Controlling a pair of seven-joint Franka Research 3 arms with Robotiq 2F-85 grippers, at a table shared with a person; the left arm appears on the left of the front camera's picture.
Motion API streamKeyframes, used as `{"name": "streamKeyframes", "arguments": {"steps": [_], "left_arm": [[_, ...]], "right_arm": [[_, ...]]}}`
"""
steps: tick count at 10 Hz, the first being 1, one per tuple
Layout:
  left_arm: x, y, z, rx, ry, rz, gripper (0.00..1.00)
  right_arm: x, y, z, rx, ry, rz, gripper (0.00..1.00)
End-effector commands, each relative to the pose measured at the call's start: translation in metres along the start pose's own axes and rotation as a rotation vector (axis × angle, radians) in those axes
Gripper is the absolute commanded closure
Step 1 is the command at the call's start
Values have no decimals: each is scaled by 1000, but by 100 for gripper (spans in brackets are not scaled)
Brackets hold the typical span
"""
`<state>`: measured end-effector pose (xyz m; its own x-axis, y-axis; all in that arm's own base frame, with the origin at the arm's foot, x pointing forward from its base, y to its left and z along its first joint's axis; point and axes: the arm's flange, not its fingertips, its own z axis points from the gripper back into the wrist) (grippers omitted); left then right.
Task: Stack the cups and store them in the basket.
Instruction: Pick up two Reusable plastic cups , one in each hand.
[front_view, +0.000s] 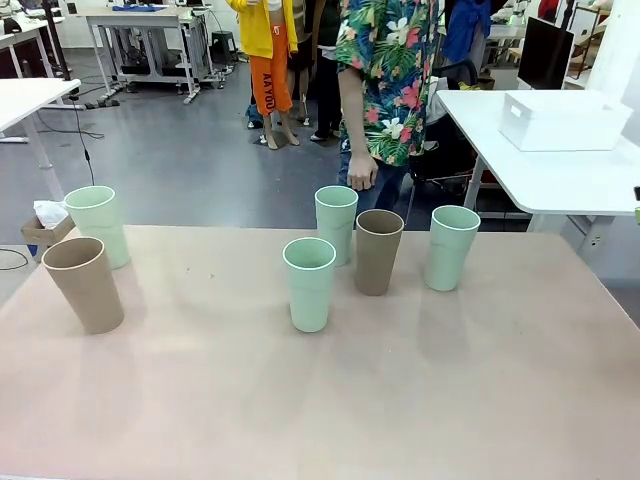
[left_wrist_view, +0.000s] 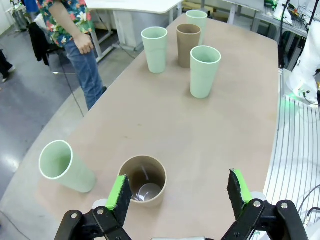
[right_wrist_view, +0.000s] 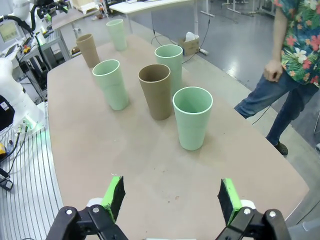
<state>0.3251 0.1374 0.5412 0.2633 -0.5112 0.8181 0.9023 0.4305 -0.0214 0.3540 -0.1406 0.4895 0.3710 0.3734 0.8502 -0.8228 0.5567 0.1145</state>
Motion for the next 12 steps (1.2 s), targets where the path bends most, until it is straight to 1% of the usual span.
{"name": "streamKeyframes", "arguments": {"steps": [1,12], "left_arm": [[1,1,1,-4,-22,-18,0],[1,1,1,-4,-22,-18,0]], "right_arm": [[1,-3,-1,0,-34,27,0],[1,-3,-1,0,-34,27,0]]}}
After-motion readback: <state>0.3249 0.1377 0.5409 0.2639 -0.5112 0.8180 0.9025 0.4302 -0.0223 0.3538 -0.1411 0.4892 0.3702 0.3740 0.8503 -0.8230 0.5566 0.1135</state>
